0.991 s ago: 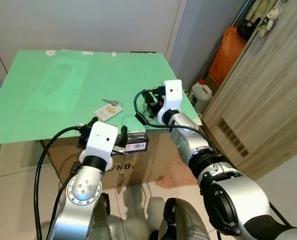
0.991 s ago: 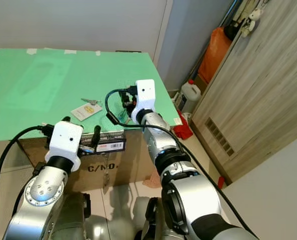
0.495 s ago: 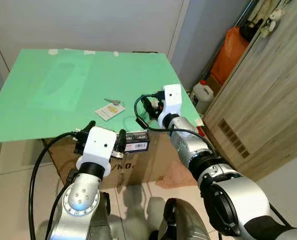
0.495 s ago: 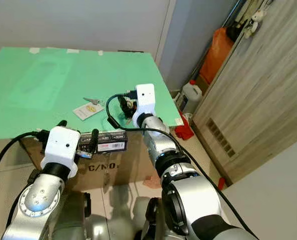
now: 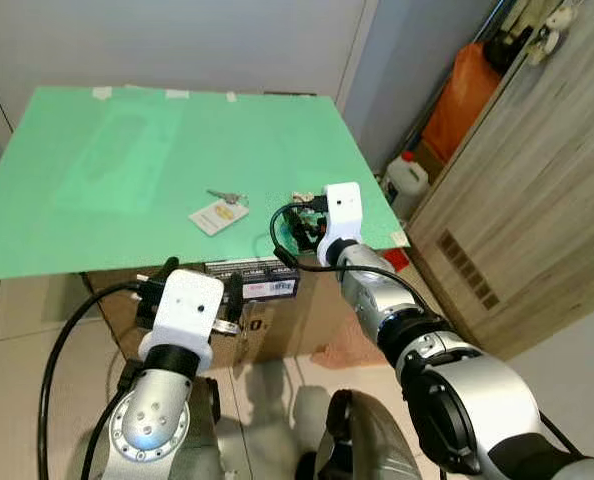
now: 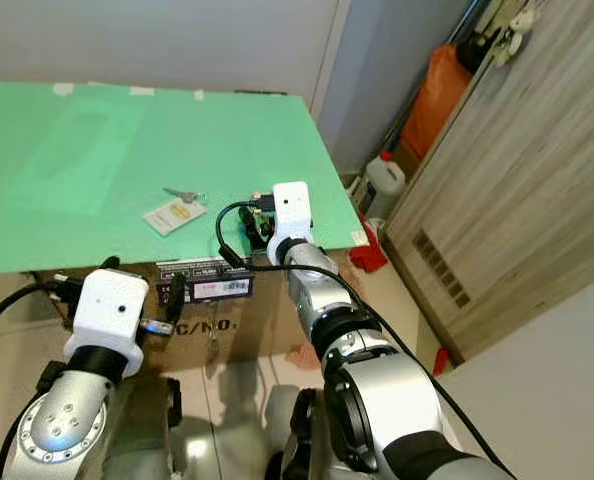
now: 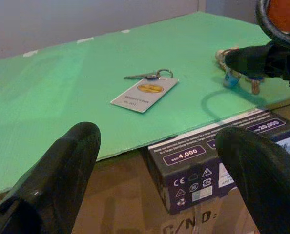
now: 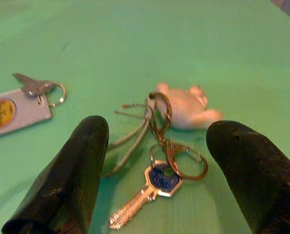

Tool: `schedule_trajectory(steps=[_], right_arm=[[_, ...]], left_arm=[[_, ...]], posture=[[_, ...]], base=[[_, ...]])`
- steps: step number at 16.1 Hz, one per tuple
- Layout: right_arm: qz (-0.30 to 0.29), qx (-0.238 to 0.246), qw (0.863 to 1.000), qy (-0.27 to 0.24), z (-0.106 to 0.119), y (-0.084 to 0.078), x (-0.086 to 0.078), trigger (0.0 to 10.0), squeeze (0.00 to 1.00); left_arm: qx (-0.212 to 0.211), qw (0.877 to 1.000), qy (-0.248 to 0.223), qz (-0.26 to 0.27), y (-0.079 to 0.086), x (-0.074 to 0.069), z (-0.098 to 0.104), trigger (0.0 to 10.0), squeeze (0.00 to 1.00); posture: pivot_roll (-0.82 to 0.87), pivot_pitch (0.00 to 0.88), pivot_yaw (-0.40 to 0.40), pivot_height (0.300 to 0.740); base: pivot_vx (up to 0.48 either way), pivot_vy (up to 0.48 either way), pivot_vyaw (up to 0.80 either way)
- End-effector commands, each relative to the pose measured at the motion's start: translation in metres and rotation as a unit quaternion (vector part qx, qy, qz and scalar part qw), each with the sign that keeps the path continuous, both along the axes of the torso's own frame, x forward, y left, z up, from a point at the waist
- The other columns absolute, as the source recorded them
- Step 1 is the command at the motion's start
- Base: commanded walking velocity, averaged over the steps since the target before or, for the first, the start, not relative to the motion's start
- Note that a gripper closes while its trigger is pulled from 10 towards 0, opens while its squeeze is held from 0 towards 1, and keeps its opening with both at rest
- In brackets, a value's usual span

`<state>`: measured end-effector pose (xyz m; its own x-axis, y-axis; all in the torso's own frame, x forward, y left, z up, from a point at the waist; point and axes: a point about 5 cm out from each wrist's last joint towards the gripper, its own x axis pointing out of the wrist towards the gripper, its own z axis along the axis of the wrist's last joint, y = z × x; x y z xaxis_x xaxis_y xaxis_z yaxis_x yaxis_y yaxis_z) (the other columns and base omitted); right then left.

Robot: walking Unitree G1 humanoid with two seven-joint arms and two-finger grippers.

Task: Hang keys on a hook

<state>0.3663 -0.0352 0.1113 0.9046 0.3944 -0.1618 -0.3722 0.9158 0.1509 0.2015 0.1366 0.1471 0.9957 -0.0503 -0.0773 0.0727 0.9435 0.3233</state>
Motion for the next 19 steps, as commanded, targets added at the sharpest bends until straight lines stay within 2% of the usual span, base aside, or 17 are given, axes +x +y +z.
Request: schedule_trajectory(steps=[1, 3, 6, 7, 8, 11, 13, 19], right_arm=[[0.001, 0.007, 0.999, 0.043, -0.018, 0.006, -0.01, 10.0, 0.0], [0.003, 0.001, 0.999, 0.05, -0.02, 0.007, -0.012, 10.0, 0.0], [0.004, 0.022, 0.997, 0.072, -0.023, 0.009, -0.013, 10.0, 0.0], [0.005, 0.032, 0.997, 0.071, -0.023, 0.008, -0.013, 2.7, 0.0], [0.004, 0.037, 0.997, 0.072, -0.024, 0.007, -0.013, 0.0, 0.0], [-0.004, 0.038, 0.996, 0.083, -0.025, 0.004, -0.013, 0.0, 0.0], [-0.002, 0.056, 0.995, 0.086, -0.023, 0.004, -0.012, 0.0, 0.0], [0.009, 0.076, 0.995, 0.064, -0.015, 0.007, -0.01, 0.0, 0.0]], left_arm=[[-0.005, 1.0, 0.002, -0.009, -0.005, -0.003, 0.002, 10.0, 0.0], [-0.006, 1.0, 0.003, -0.007, -0.004, -0.004, 0.003, 10.0, 0.0], [-0.009, 1.0, 0.003, -0.006, -0.005, -0.003, 0.005, 10.0, 0.0], [-0.01, 1.0, 0.004, -0.008, -0.007, -0.003, 0.004, 10.0, 0.0], [-0.011, 1.0, 0.006, -0.011, -0.009, -0.002, 0.004, 10.0, 0.0], [-0.012, 1.0, 0.008, -0.014, -0.011, 0.0, 0.003, 10.0, 0.0], [-0.013, 1.0, 0.009, -0.019, -0.012, 0.004, 0.003, 10.0, 0.0], [-0.008, 0.999, 0.006, -0.032, -0.013, 0.011, 0.002, 10.0, 0.0]], posture=[[0.4, 0.148, -0.19, 0.601], [0.4, 0.151, -0.192, 0.601], [0.38, 0.148, -0.192, 0.601], [0.37, 0.147, -0.188, 0.601], [0.36, 0.144, -0.186, 0.601], [0.35, 0.139, -0.182, 0.601], [0.34, 0.131, -0.176, 0.601], [0.29, 0.112, -0.158, 0.601]], base=[[0.0, 0.0, 0.0], [0.0, 0.0, 0.0], [0.0, 0.0, 0.0], [0.0, 0.0, 0.0], [0.0, 0.0, 0.0], [0.0, 0.0, 0.0], [0.0, 0.0, 0.0], [0.0, 0.0, 0.0]])
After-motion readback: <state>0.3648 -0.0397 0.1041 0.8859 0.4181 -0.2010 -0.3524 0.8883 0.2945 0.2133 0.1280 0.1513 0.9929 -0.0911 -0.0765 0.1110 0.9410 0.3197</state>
